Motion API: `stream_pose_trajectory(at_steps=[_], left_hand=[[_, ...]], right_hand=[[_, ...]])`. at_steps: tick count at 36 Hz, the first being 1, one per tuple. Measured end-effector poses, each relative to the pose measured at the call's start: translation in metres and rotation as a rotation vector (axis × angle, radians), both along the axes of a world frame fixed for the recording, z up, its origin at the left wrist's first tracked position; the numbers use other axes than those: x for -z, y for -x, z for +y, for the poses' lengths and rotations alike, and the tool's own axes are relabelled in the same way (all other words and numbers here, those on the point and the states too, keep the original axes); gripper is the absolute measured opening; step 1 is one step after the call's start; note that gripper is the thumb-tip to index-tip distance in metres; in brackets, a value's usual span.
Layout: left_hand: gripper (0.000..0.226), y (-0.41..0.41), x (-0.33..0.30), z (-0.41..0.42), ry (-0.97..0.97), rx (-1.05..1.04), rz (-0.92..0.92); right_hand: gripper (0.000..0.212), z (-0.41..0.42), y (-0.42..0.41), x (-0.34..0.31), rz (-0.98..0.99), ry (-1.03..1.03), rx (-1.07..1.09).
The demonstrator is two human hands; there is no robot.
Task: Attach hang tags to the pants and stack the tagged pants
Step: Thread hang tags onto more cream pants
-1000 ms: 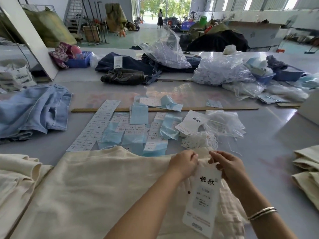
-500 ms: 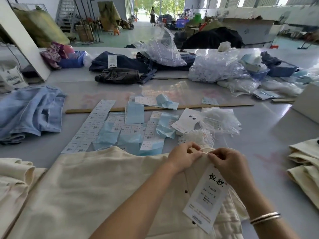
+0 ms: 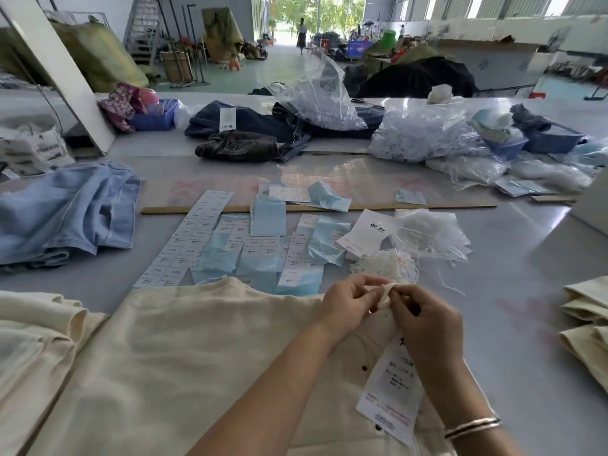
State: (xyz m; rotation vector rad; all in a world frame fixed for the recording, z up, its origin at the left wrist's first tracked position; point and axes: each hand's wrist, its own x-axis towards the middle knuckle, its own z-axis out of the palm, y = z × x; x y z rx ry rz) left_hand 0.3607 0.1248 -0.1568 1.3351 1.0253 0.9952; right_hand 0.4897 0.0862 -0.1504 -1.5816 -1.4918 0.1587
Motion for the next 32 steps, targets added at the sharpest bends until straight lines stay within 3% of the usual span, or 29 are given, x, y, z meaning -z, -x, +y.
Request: stream_pose_trajectory(at_steps=[7, 16, 19, 25, 28, 32], left_hand=[[0.013, -0.003, 0.006, -0.007, 0.011, -0.096, -0.145], [0.008, -0.005, 0.008, -0.010, 0.008, -0.221, -0.164], [0.011, -0.002, 0.006, -0.007, 0.045, -0.269, -0.151], [0.016, -0.002, -0.008, -0.003, 0.105, -0.278, -0.241], [0.018, 0.000, -0.016, -0.005, 0.084, -0.210, -0.320], [0.017, -0.001, -0.024, -0.008, -0.048, -0.091, -0.197]], right_hand=[[0.010, -0.001, 0.001, -0.003, -0.070, -0.004, -0.029], [0.008, -0.003, -0.003, -0.021, -0.116, 0.041, -0.142], [0.017, -0.009, -0.017, -0.030, 0.067, 0.105, -0.166], [0.032, -0.020, -0.034, -0.053, 0.719, 0.242, -0.385], [0.045, -0.020, -0.035, -0.062, 0.885, 0.321, -0.484], [0.050, -0.014, -0.033, -0.066, 0.970, 0.367, -0.546]])
